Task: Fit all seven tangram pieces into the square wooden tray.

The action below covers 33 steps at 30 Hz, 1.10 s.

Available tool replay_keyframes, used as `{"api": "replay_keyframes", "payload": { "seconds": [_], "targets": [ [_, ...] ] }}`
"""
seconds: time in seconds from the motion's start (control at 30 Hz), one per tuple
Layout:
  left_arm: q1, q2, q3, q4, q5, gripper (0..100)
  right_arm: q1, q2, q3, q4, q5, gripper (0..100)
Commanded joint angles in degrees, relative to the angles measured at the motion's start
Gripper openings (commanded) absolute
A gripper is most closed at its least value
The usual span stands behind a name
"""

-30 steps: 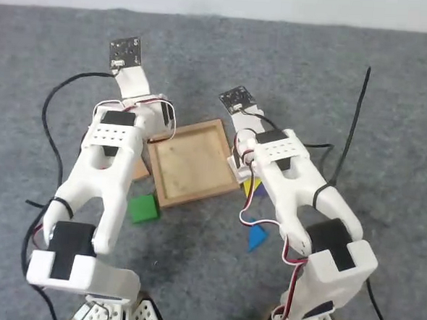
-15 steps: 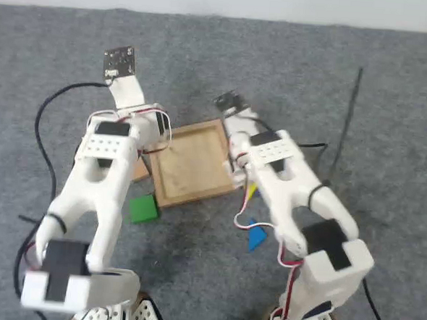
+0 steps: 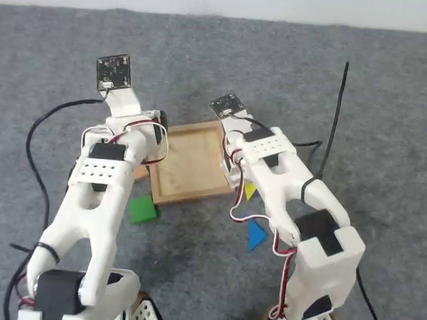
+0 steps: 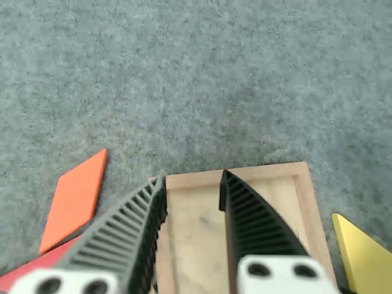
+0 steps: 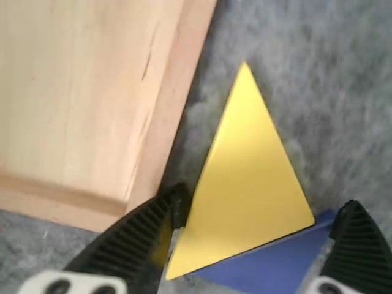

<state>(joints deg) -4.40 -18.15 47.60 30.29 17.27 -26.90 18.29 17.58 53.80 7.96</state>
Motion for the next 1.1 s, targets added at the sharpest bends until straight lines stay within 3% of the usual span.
{"api": "replay_keyframes", "payload": {
  "seconds": [0.0,0.43,0.67,1.07],
  "targets": [
    [0.1,-0.4,-2.0,-1.4,-0.7,14,1.7,2.6,-5.1,1.5,-0.5,37.2],
    [0.1,-0.7,-1.8,-1.2,-0.8,14,2.0,5.1,-8.3,5.3,0.7,36.9],
    [0.0,-0.8,-1.9,-1.2,-0.8,14,2.0,5.1,-8.2,5.4,2.7,16.1],
    [0.1,-0.8,-1.9,-1.2,-0.8,14,4.4,4.9,-8.3,6.2,2.7,21.2]
  ]
}}
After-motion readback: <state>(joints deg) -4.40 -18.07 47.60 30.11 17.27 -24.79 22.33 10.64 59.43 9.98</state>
